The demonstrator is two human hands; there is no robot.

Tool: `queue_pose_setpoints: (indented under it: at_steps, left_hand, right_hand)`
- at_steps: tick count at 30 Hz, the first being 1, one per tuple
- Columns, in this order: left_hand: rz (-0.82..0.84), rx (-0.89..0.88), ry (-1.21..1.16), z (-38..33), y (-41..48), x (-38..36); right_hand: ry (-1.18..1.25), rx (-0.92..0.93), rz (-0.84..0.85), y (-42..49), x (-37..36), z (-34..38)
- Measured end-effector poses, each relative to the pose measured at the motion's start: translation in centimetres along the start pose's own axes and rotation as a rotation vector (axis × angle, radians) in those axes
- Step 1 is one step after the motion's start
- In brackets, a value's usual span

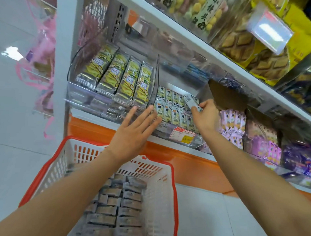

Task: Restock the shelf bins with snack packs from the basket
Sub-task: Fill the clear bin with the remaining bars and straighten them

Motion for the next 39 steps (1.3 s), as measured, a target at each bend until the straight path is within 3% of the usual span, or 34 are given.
queue_pose_setpoints:
  at_steps: [11,25,30,33,36,39]
  left_hand:
    - [-0.100,-0.038,-0.116,0.3,-0.1,-1.6]
    - [-0.047,-0.037,-0.107,0.3,0.0,-1.2]
    - [0.006,-0.015,-0.117,-0.1,0.0,-0.3]
    - [0.038,-0.011,-0.061,-0.3,-0.4,0.3]
    - [0.081,-0.036,-0.015,-0.6,-2.0,0.0]
    - [0.177,-0.077,-0.021,-1.4,-4.1,-0.5]
  right_hand:
    - [-0.337,0.000,0.135,2.4,-3.2,0.0]
    - [-0.288,-0.033,0.230,2.1,-2.0,-0.6]
    - [-0.099,0.032,0.163,1.1,0.2,-0.6]
    - [0.142,0.140,0.066,-0.7,1.6,0.0]
    - [0.469,0.258,0.086,-4.7,3.5,2.0]
    - [0.639,0.339,0.139,-9.6,4.3,3.1]
Point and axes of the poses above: each hand's wrist, its own y-axis towards the middle knuckle, its own x-axis out of the back of the hand, z = x × y, the point moved 1 cm from there along y, towards the middle knuckle, and after that the axes turned 6 degrees about x, right-handed, at the moved point
